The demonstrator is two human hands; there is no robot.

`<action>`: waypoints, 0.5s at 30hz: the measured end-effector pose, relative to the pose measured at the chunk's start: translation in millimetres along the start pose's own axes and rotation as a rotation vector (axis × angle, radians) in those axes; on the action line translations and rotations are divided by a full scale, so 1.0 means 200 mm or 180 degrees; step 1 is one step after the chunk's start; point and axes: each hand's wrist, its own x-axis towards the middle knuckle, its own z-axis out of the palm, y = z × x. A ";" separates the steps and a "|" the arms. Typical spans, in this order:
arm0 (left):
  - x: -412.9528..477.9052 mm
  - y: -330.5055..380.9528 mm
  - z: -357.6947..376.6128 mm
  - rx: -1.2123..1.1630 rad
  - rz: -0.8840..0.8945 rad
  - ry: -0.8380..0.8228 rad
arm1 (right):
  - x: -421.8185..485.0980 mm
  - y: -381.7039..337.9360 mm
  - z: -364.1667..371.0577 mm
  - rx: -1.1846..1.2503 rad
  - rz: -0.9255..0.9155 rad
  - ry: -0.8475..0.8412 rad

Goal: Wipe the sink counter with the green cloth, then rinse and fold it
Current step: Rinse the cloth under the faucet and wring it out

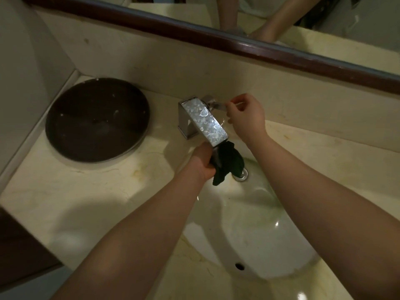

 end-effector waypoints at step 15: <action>0.04 -0.01 -0.06 0.0507 0.1597 0.0903 | -0.39 0.34 0.33 0.1556 0.2025 -0.0947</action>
